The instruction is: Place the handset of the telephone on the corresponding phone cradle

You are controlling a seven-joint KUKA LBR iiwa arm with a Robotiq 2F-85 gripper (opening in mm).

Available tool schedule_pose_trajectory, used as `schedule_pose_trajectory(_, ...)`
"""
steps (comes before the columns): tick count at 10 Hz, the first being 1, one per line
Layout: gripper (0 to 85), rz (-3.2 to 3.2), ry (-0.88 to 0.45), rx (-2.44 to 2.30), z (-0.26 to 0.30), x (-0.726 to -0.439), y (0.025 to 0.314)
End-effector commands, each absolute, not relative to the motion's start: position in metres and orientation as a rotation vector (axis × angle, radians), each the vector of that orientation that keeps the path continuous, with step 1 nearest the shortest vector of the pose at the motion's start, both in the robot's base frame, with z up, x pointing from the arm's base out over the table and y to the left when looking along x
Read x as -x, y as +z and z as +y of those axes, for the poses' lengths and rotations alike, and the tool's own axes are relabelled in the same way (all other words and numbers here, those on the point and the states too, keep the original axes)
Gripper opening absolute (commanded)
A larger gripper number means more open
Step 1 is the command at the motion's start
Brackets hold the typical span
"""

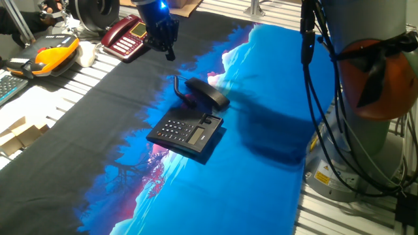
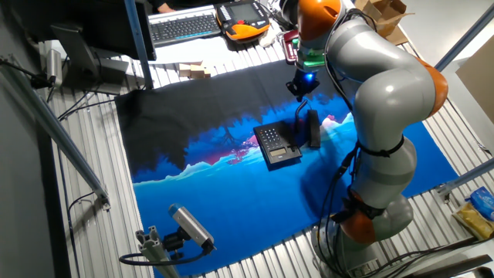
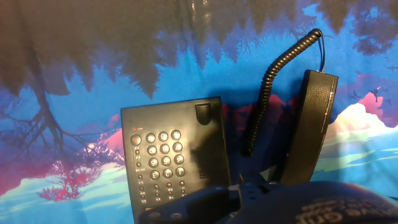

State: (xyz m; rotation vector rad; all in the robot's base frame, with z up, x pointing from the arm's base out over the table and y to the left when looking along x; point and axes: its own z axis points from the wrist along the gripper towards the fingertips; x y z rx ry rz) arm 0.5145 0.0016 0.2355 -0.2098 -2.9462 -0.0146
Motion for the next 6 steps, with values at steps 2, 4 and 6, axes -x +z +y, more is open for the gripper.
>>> schedule_pose_trajectory(2, 0.0, -2.97, 0.006, 0.23, 0.0015, -0.5147, 0.2358)
schedule_pose_trajectory(4, 0.0, -3.0, 0.022, 0.218, 0.0015, -0.5147, 0.2358)
schedule_pose_trajectory(6, 0.0, -3.034, -0.026, 0.231, 0.0015, -0.5147, 0.2358)
